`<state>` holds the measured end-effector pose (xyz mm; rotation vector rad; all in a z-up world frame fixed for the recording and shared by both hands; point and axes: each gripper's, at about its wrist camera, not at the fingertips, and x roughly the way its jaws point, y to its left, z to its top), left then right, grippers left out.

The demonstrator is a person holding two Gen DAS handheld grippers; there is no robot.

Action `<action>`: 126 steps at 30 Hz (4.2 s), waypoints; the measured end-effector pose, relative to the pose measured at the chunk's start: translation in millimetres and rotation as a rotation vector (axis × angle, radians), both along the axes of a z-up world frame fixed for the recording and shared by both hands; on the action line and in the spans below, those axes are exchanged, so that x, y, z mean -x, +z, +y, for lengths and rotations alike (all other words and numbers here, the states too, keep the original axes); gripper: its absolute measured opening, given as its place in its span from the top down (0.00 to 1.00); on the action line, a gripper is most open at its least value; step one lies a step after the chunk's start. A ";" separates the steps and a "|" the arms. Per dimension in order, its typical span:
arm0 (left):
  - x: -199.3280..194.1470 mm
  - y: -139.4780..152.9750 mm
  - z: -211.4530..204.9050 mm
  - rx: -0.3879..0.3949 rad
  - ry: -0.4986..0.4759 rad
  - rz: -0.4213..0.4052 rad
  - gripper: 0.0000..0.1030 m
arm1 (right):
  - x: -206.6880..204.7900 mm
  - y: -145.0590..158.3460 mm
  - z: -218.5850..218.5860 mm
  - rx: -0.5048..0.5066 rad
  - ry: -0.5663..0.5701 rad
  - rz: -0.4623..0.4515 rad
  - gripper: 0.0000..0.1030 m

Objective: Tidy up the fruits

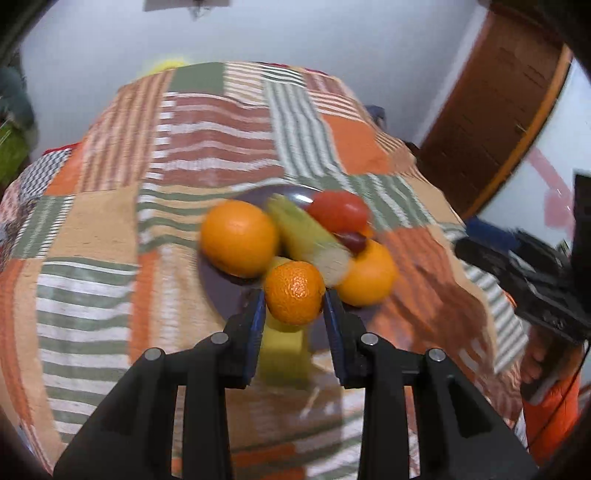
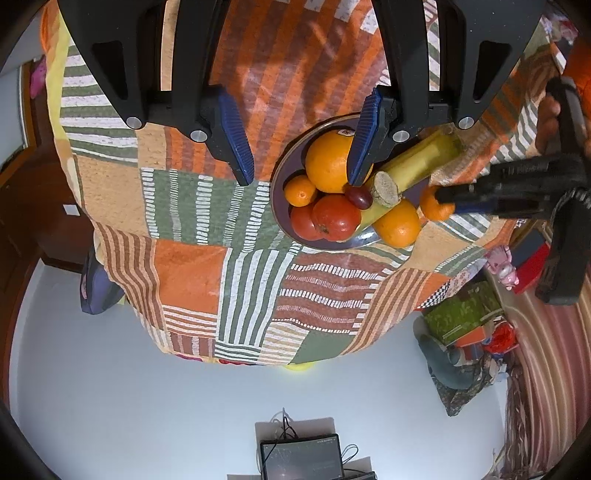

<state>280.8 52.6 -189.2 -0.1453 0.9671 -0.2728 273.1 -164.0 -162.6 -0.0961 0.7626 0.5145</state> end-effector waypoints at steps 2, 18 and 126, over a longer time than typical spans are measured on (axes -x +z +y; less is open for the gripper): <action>3.4 -2.5 -12.6 0.006 -0.033 0.011 0.69 | -0.6 0.0 -1.8 -0.002 -0.003 0.001 0.53; 1.6 -13.0 -33.5 -0.054 -0.013 0.031 0.61 | 5.1 8.4 -7.8 -0.029 -0.001 -0.013 0.53; 233.1 230.6 -19.4 -0.077 0.204 -0.684 0.00 | 209.3 173.7 -20.4 -0.254 -0.098 -0.579 0.00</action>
